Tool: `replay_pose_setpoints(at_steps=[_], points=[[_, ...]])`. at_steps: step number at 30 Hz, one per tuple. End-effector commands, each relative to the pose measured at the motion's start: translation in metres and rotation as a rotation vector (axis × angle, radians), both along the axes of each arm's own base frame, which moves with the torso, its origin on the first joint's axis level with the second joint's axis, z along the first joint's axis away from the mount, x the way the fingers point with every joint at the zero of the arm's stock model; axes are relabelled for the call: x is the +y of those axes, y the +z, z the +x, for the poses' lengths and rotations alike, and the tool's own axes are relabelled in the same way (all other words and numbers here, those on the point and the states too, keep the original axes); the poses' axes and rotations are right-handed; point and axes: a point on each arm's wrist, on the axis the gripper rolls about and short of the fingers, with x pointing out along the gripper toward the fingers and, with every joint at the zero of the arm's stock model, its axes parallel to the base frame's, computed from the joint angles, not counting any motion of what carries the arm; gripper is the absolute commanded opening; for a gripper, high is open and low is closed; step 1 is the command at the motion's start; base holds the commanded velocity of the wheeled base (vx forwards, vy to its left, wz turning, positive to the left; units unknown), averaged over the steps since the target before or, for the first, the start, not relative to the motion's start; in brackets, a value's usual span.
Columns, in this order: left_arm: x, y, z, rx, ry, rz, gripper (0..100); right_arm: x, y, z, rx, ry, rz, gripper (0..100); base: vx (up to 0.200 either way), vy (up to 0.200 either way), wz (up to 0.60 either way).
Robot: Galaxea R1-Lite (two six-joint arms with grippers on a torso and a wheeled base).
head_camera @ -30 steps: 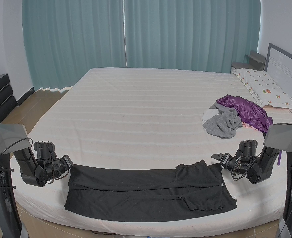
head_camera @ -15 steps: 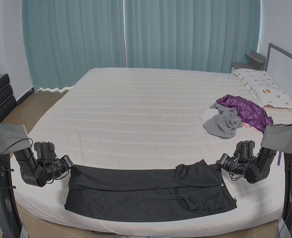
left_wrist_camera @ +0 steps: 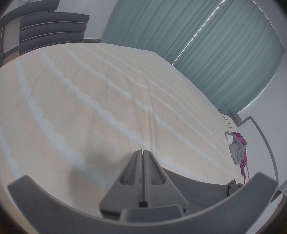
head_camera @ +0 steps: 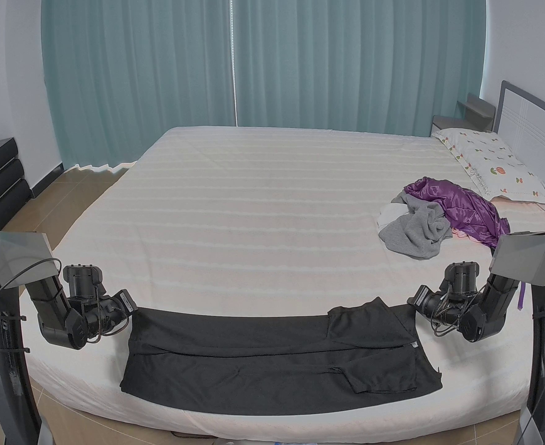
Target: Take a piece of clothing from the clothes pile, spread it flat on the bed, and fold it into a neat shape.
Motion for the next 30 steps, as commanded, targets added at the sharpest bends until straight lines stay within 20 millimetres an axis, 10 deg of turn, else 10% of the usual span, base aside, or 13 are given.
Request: replay_pose_setpoints(at_steps=[1,2,3,19,30], points=[[0.0,-0.001,0.001,0.002,0.001,-0.001,0,0.0,-0.001,-0.002,0.006,0.002,-0.001,0,0.0,0.0,0.0],[0.0,-0.001,0.001,0.002,0.001,-0.001,100,0.0,-0.001,-0.002,0.006,0.002,-0.001,0,0.0,0.0,0.0],[0.0,-0.002,0.001,0.002,0.001,-0.001,100,0.001,-0.001,-0.002,0.005,0.003,0.001,100,0.0,0.0,0.0],[-0.007,0.044,-0.037,-0.021,0.054,-0.117,100,0.001,0.039,-0.038,0.032,-0.071,0.143,100,0.0,0.0,0.0],[-0.026,0.038,-0.056,0.048,0.029,-0.143,100,0.012,0.036,-0.05,0.075,-0.047,0.157,100,-0.055,0.0,0.0]])
